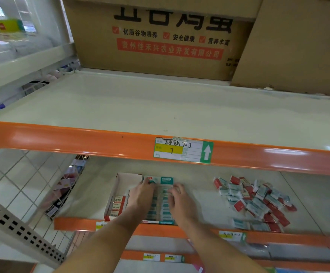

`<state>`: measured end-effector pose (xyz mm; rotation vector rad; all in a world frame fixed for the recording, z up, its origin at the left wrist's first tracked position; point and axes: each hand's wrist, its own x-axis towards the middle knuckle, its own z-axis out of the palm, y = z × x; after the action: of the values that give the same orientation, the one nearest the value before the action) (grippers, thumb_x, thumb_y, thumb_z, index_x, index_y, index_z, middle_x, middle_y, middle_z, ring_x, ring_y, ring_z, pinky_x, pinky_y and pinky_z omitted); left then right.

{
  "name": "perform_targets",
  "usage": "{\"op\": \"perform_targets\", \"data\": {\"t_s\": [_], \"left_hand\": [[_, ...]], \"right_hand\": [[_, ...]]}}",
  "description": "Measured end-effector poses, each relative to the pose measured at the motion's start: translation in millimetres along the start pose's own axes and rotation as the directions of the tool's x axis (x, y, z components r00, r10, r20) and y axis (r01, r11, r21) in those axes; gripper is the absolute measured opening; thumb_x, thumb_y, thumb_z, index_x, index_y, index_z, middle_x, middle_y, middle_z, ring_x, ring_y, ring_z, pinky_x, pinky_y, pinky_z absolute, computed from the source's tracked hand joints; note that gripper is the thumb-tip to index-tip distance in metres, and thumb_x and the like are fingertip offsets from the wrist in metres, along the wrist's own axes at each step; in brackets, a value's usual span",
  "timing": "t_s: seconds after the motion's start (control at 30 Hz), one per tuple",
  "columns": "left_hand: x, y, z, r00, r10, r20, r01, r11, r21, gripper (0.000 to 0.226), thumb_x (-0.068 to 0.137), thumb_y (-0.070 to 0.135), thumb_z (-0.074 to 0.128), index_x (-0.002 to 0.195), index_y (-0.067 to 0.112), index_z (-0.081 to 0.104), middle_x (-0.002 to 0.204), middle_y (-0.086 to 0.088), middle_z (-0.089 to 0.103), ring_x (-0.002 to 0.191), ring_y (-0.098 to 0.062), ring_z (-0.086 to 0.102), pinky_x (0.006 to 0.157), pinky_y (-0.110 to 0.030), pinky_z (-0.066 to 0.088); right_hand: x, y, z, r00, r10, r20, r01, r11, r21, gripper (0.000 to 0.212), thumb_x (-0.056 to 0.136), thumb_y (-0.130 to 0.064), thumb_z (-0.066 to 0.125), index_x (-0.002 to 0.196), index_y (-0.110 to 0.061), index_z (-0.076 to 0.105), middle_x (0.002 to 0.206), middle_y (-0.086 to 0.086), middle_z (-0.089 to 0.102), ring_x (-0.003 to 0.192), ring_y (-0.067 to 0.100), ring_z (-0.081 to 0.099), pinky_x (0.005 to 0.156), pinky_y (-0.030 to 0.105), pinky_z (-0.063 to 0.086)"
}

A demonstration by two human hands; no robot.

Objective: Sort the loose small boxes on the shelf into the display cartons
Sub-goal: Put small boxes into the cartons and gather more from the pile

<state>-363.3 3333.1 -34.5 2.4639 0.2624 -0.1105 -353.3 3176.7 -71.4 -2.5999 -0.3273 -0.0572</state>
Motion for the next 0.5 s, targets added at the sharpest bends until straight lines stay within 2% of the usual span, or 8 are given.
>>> {"op": "perform_targets", "data": {"t_s": [0.07, 0.13, 0.3, 0.5], "left_hand": [[-0.4, 6.2, 5.2, 0.983, 0.182, -0.012, -0.171, 0.94, 0.296, 0.023, 0.095, 0.023, 0.052, 0.117, 0.023, 0.058, 0.123, 0.0, 0.055, 0.102, -0.017, 0.058, 0.088, -0.031, 0.052], [-5.4, 16.9, 14.6, 0.958, 0.285, 0.028, -0.272, 0.876, 0.4, 0.028, 0.093, 0.021, 0.056, 0.121, 0.021, 0.056, 0.127, 0.001, 0.05, 0.111, -0.018, 0.052, 0.098, -0.033, 0.046], [-13.7, 39.1, 39.4, 0.905, 0.424, 0.008, -0.385, 0.813, 0.436, 0.032, 0.094, 0.014, 0.05, 0.125, 0.018, 0.056, 0.129, -0.002, 0.05, 0.12, -0.022, 0.047, 0.104, -0.035, 0.038], [-22.5, 60.2, 60.0, 0.874, 0.485, 0.023, -0.455, 0.801, 0.389, 0.023, 0.086, 0.013, 0.058, 0.107, 0.017, 0.066, 0.108, -0.002, 0.059, 0.102, -0.022, 0.057, 0.092, -0.037, 0.049]], "right_hand": [[-0.2, 5.0, -2.8, 0.999, 0.032, -0.015, -0.032, 0.999, 0.007, 0.031, 0.103, -0.03, 0.044, 0.13, -0.023, 0.057, 0.146, -0.009, 0.039, 0.113, 0.01, 0.057, 0.092, 0.023, 0.048], [-0.9, 10.0, -4.5, 0.998, 0.056, -0.01, -0.056, 0.998, 0.02, 0.031, 0.103, -0.03, 0.043, 0.129, -0.022, 0.057, 0.141, -0.008, 0.043, 0.111, 0.011, 0.057, 0.09, 0.024, 0.046], [-7.4, 20.1, -6.9, 0.995, 0.094, -0.022, -0.092, 0.994, 0.057, 0.017, 0.098, -0.028, 0.053, 0.113, -0.026, 0.06, 0.121, -0.01, 0.053, 0.098, 0.01, 0.059, 0.083, 0.024, 0.047], [-18.0, 35.4, -20.7, 0.985, 0.169, -0.026, -0.167, 0.984, 0.058, 0.014, 0.093, -0.025, 0.057, 0.107, -0.026, 0.06, 0.108, -0.011, 0.054, 0.089, 0.01, 0.055, 0.074, 0.019, 0.035]]}}
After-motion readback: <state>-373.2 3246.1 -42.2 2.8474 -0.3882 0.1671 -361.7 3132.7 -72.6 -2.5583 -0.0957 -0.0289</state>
